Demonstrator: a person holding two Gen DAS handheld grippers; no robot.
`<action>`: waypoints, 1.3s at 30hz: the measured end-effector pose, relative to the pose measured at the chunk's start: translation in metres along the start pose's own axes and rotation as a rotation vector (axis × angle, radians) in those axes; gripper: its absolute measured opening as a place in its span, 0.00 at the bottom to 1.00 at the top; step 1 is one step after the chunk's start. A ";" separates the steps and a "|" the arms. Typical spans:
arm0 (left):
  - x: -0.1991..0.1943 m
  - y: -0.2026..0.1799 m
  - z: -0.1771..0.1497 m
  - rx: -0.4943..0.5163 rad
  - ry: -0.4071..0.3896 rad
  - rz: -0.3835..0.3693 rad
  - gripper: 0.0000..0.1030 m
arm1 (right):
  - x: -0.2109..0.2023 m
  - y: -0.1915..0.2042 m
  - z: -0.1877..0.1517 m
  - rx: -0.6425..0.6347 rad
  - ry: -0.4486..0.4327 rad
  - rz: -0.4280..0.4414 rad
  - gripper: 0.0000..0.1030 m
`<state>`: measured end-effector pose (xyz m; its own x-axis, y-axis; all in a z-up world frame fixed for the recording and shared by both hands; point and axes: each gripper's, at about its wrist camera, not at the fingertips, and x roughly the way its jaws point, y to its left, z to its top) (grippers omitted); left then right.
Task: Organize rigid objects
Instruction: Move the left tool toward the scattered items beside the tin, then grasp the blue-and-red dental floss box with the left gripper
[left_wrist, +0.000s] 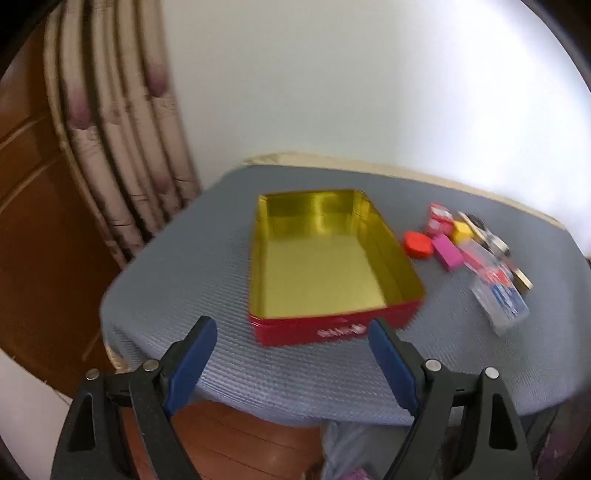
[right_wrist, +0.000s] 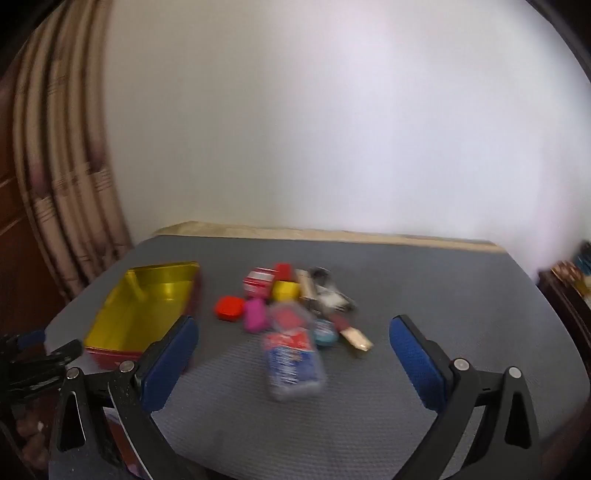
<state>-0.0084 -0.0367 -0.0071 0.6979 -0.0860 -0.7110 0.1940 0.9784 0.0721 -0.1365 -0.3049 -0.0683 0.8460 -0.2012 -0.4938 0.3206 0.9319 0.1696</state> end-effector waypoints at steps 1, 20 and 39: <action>0.000 -0.004 -0.001 0.008 0.010 -0.022 0.84 | 0.002 -0.011 -0.003 0.015 0.007 -0.021 1.00; 0.063 -0.189 0.026 0.142 0.345 -0.414 0.84 | 0.028 -0.119 -0.040 0.183 0.136 -0.110 1.00; 0.128 -0.225 0.061 -0.050 0.537 -0.371 0.84 | 0.036 -0.144 -0.047 0.293 0.169 -0.015 1.00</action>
<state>0.0790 -0.2797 -0.0718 0.1469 -0.3267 -0.9336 0.3142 0.9104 -0.2691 -0.1724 -0.4316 -0.1507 0.7653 -0.1386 -0.6286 0.4621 0.7981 0.3866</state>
